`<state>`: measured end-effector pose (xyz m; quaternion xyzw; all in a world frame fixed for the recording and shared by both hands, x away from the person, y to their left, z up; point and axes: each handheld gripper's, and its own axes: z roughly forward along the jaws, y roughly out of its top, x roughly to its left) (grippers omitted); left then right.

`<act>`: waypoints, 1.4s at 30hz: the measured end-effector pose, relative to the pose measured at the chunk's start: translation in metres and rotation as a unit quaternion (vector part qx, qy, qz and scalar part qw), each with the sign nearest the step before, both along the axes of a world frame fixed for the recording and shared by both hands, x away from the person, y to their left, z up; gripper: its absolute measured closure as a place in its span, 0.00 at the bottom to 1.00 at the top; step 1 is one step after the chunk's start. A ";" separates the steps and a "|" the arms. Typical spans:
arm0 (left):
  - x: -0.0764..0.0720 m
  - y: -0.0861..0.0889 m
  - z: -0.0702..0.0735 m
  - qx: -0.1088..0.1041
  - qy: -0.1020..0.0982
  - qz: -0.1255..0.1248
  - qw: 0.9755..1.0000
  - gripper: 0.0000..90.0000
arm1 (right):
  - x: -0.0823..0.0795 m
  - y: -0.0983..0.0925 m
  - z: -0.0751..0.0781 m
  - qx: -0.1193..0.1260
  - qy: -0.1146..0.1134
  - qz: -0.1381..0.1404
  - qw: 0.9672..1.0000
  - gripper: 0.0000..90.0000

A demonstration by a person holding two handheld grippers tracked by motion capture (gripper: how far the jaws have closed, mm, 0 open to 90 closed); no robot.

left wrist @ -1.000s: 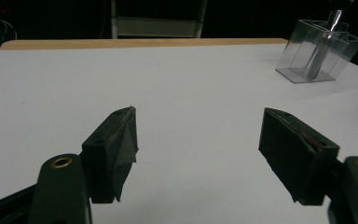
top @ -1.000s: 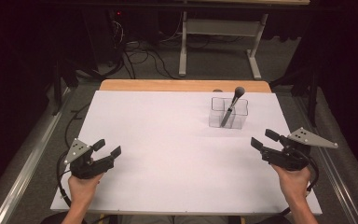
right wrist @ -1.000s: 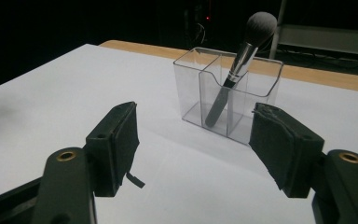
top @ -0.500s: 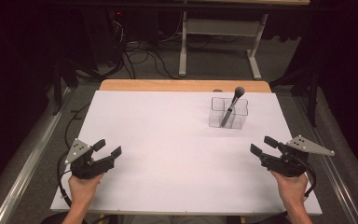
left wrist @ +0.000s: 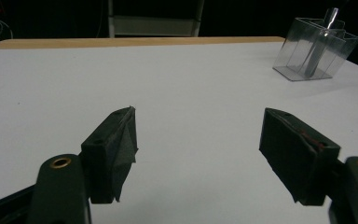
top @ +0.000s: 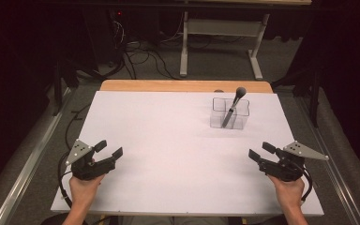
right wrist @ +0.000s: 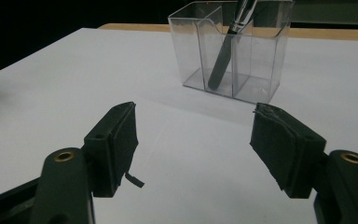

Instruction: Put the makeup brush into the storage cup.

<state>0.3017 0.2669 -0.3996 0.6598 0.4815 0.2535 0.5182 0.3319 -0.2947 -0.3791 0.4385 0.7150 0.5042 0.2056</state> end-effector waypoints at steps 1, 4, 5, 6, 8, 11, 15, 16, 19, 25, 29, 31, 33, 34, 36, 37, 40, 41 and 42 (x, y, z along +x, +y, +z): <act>0.000 0.000 0.000 -0.002 -0.001 0.001 1.000 0.31 | 0.000 0.000 -0.001 0.001 0.000 -0.001 1.000 0.37; 0.001 0.000 0.000 -0.002 0.000 0.001 1.000 0.31 | -0.001 0.001 -0.003 -0.001 0.001 0.001 1.000 0.37; 0.001 0.000 0.000 -0.002 0.000 0.001 1.000 0.31 | -0.001 0.000 -0.004 0.000 0.003 0.002 1.000 0.37; 0.001 -0.001 0.000 0.000 0.001 0.000 1.000 0.31 | -0.001 0.000 -0.005 -0.001 0.001 0.003 1.000 0.37; 0.002 -0.003 0.000 0.002 0.002 -0.003 1.000 0.31 | 0.000 -0.001 -0.008 0.001 0.006 -0.001 1.000 0.37; 0.002 -0.003 -0.001 0.004 0.001 -0.005 1.000 0.31 | 0.001 -0.003 -0.013 0.007 0.010 -0.006 1.000 0.37; 0.001 -0.002 -0.001 0.004 0.002 -0.005 1.000 0.31 | 0.001 -0.003 -0.016 0.007 0.010 -0.007 1.000 0.37; 0.001 -0.002 -0.001 0.003 0.001 -0.004 1.000 0.31 | 0.001 -0.002 -0.016 0.007 0.010 -0.007 1.000 0.37; 0.002 -0.003 -0.001 0.005 0.003 -0.006 1.000 0.31 | 0.002 -0.002 -0.019 0.003 0.015 -0.009 1.000 0.37; 0.002 -0.004 -0.001 0.008 0.003 -0.008 1.000 0.31 | 0.003 -0.004 -0.022 -0.004 0.017 -0.022 1.000 0.37; 0.002 -0.003 -0.001 0.006 0.004 -0.006 1.000 0.31 | 0.004 -0.003 -0.024 -0.017 0.015 -0.026 0.999 0.37; 0.002 -0.003 -0.001 0.007 0.003 -0.007 1.000 0.31 | 0.004 -0.001 -0.025 -0.023 0.018 -0.025 0.999 0.37; 0.002 -0.004 -0.001 0.007 0.004 -0.008 1.000 0.31 | 0.005 -0.001 -0.025 -0.024 0.020 -0.022 0.999 0.37; 0.003 -0.004 -0.001 0.009 0.005 -0.009 1.000 0.31 | 0.004 -0.001 -0.025 -0.023 0.020 -0.024 0.999 0.37; 0.003 -0.004 -0.001 0.010 0.005 -0.009 1.000 0.31 | 0.003 -0.002 -0.025 -0.020 0.022 -0.024 0.999 0.37; 0.003 -0.004 -0.001 0.009 0.005 -0.009 1.000 0.31 | 0.003 -0.002 -0.025 -0.019 0.020 -0.025 0.999 0.37; 0.003 -0.004 -0.001 0.008 0.006 -0.009 1.000 0.31 | 0.001 -0.004 -0.025 -0.014 0.019 -0.027 0.999 0.36; 0.003 -0.004 -0.001 0.008 0.006 -0.009 1.000 0.31 | 0.001 -0.004 -0.025 -0.012 0.019 -0.026 0.999 0.36; 0.003 -0.004 -0.001 0.008 0.006 -0.009 1.000 0.31 | 0.000 -0.004 -0.025 -0.009 0.022 -0.028 0.999 0.36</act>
